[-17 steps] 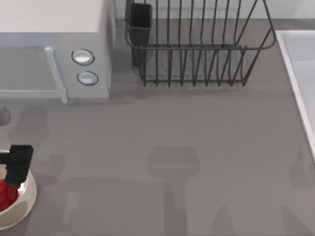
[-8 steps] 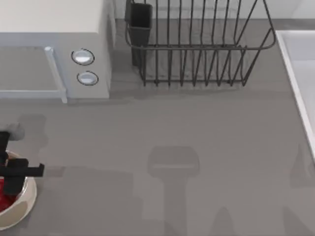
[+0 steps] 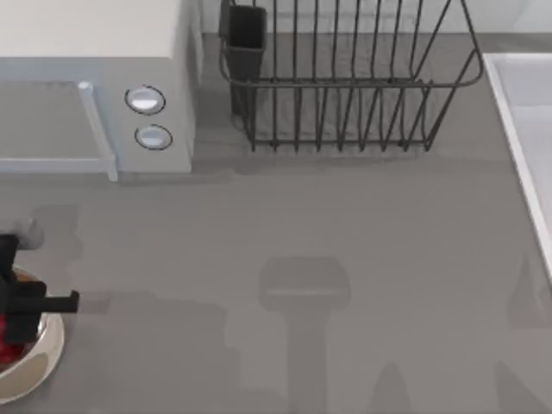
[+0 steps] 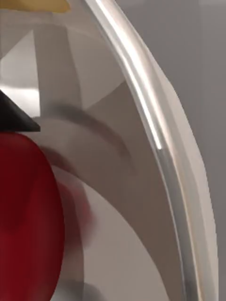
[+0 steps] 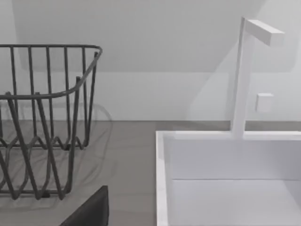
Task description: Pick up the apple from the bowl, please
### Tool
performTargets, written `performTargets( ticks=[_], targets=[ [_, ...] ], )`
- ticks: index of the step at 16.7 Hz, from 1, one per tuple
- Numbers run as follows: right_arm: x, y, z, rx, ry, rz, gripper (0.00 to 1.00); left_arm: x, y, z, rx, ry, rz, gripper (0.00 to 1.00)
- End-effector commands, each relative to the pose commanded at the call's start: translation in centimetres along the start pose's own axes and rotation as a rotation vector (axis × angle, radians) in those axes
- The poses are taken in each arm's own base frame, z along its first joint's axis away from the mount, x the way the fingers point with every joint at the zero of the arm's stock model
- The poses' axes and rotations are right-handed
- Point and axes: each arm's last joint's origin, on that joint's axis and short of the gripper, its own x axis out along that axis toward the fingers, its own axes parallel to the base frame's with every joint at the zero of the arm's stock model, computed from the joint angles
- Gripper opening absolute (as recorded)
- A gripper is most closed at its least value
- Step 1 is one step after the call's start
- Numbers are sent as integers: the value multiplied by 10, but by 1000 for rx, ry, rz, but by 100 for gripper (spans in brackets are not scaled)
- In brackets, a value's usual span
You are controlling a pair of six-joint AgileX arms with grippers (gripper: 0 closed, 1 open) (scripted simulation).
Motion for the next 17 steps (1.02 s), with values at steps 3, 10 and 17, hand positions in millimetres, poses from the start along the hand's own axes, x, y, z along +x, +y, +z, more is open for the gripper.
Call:
performTargets(
  ticks=[3, 10, 17],
  targets=[
    [0, 0, 0, 0, 0, 0, 100, 0, 0, 0, 0, 0, 0, 77],
    [0, 0, 0, 0, 0, 0, 100, 0, 0, 0, 0, 0, 0, 25],
    [0, 0, 0, 0, 0, 0, 100, 0, 0, 0, 0, 0, 0, 0]
  ],
)
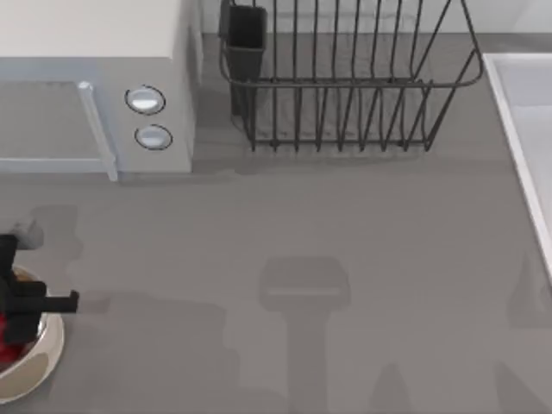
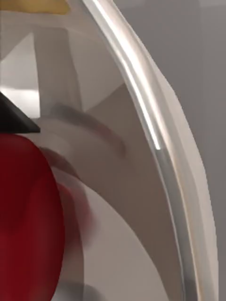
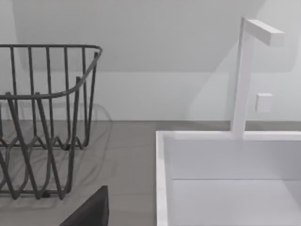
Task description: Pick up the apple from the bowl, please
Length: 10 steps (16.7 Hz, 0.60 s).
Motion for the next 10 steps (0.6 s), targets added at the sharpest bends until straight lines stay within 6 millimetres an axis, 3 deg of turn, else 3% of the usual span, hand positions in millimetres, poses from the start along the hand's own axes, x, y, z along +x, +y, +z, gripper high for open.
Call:
performTargets(
  ticks=[4, 5, 8, 10],
  targets=[
    [0, 0, 0, 0, 0, 0, 100, 0, 0, 0, 0, 0, 0, 0],
    [0, 0, 0, 0, 0, 0, 100, -34, 2, 8, 2, -88, 1, 0],
    [0, 0, 0, 0, 0, 0, 100, -41, 2, 13, 2, -82, 1, 0],
    [0, 0, 0, 0, 0, 0, 100, -56, 2, 23, 2, -74, 1, 0]
  ],
)
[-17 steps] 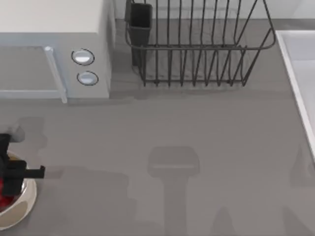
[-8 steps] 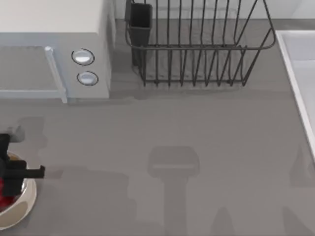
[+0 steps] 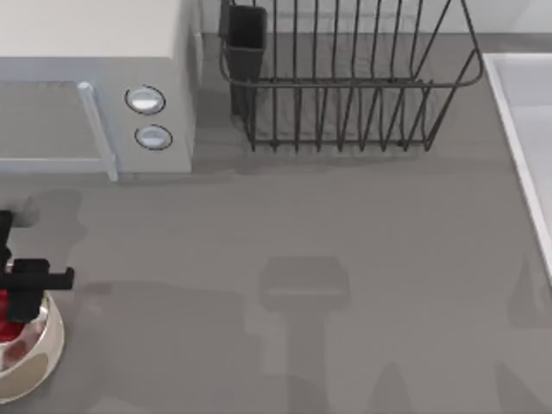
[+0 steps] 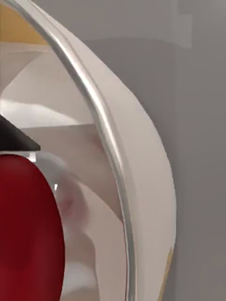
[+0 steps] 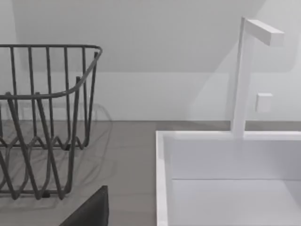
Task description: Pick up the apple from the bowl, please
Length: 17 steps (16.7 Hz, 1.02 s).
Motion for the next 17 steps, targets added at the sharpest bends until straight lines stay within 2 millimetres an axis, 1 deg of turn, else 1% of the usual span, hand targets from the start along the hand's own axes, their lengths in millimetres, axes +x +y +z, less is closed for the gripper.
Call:
performTargets(
  ticks=[2, 3, 5, 6, 9, 11, 13, 14, 17],
  targets=[
    [0, 0, 0, 0, 0, 0, 100, -25, 0, 14, 0, 6, 0, 0],
    [0, 0, 0, 0, 0, 0, 100, -42, 0, 21, 0, 7, 0, 0],
    [0, 0, 0, 0, 0, 0, 100, -83, 0, 31, 0, 18, 0, 0],
    [0, 0, 0, 0, 0, 0, 100, -105, 0, 32, 0, 25, 0, 0],
    [0, 0, 0, 0, 0, 0, 100, -167, 0, 26, 0, 24, 0, 0],
    [0, 0, 0, 0, 0, 0, 100, -199, 0, 17, 0, 9, 0, 0],
    [0, 0, 0, 0, 0, 0, 100, -220, 0, 7, 0, -6, 0, 0],
    [0, 0, 0, 0, 0, 0, 100, -226, 0, 4, 0, -11, 0, 0],
    [0, 0, 0, 0, 0, 0, 100, -229, 0, 2, 0, -14, 0, 0]
  ],
)
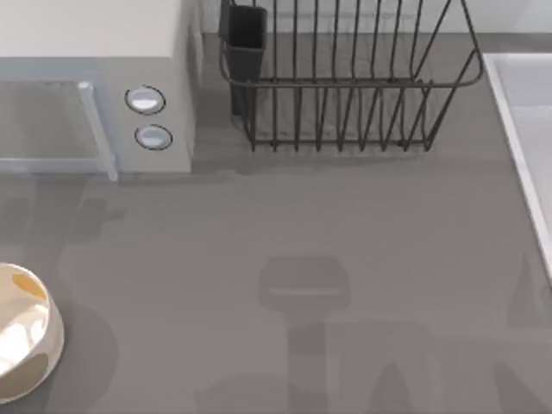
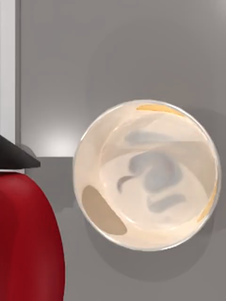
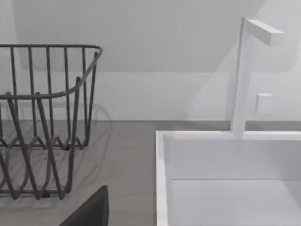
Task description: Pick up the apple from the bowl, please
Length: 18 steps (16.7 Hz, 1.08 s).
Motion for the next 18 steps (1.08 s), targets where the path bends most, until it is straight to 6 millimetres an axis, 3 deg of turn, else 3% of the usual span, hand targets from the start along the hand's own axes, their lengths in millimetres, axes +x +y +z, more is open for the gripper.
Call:
performTargets(
  ticks=[3, 6, 8, 10, 14, 16, 18],
  targets=[
    [0, 0, 0, 0, 0, 0, 100, 2, 0, 2, -2, 4, 1, 0],
    [0, 0, 0, 0, 0, 0, 100, 12, -17, 21, -4, 21, -4, 0],
    [0, 0, 0, 0, 0, 0, 100, 28, -45, 42, -3, 41, -8, 0],
    [0, 0, 0, 0, 0, 0, 100, 48, -86, 59, -3, 60, -9, 0],
    [0, 0, 0, 0, 0, 0, 100, 91, -176, 68, -1, 84, -3, 0],
    [0, 0, 0, 0, 0, 0, 100, 107, -203, 67, -2, 88, -1, 0],
    [0, 0, 0, 0, 0, 0, 100, 112, -212, 66, -2, 88, -1, 0]
  ],
)
